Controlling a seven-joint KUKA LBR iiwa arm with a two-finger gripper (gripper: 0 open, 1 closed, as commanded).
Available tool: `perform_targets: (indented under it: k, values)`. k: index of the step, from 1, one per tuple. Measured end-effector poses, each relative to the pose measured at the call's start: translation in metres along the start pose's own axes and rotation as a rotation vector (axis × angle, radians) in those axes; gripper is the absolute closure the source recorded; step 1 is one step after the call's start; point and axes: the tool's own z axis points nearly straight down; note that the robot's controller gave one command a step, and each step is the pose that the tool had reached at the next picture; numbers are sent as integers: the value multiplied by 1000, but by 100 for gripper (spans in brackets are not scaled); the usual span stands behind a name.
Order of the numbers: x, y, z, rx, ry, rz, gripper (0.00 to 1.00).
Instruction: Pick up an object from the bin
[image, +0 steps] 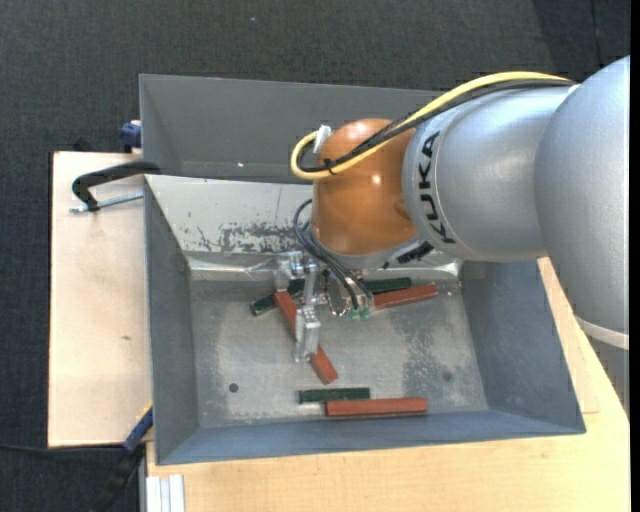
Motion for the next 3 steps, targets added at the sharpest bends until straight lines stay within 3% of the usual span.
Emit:
perform_targets:
  k: [1, 2, 3]
  values:
    - [-2, -2, 42, -1, 1, 31, 0]
    - [-18, -7, 56, -7, -12, 71, 0]
    - [-34, -16, 56, -2, -5, 261, 100]
